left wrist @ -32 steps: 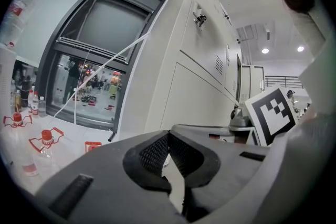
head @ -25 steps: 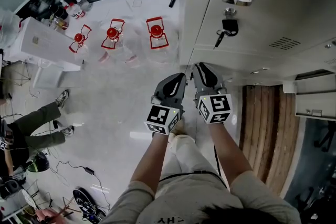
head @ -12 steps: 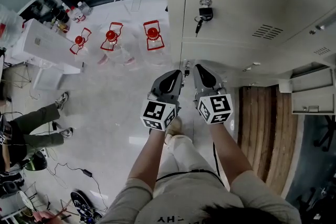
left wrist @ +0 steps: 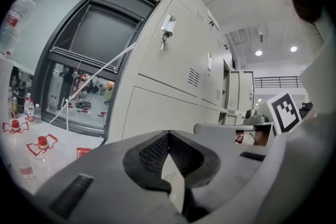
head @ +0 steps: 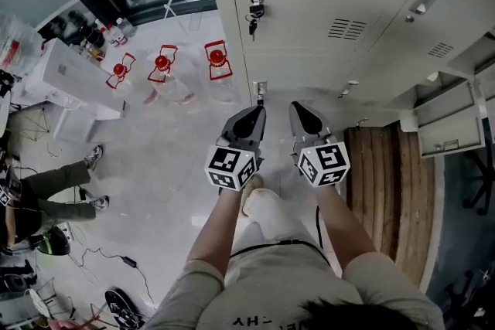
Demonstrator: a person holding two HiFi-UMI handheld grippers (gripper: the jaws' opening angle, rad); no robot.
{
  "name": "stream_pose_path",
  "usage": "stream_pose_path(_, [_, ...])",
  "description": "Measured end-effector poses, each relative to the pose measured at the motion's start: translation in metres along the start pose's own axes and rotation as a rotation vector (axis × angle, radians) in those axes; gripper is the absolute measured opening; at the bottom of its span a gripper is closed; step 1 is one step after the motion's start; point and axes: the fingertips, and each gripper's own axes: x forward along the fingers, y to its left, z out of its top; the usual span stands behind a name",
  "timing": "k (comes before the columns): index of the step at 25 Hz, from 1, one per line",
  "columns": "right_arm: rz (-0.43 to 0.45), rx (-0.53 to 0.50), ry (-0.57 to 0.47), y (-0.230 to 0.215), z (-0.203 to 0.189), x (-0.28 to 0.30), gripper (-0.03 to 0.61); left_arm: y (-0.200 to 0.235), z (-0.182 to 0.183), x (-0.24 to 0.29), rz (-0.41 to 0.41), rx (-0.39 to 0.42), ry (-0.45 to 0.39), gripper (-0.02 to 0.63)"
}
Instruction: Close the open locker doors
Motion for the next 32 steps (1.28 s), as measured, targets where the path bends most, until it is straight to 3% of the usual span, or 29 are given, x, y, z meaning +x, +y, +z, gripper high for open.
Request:
stream_pose_path(11, [-0.168,-0.021,-0.031,-0.064,0.026,-0.109,0.000,-0.102,-0.005,0.031,-0.173,0.047,0.043,-0.002])
stream_pose_path(20, [-0.356,0.004,-0.039,-0.145,0.029,-0.222,0.000,-0.225,-0.018,0.086,-0.366,0.061,0.076,-0.002])
stream_pose_path(32, [-0.424,0.027,-0.023,-0.261,0.040,-0.351,-0.001,-0.402,-0.040,0.150,-0.495,0.064,0.110,-0.002])
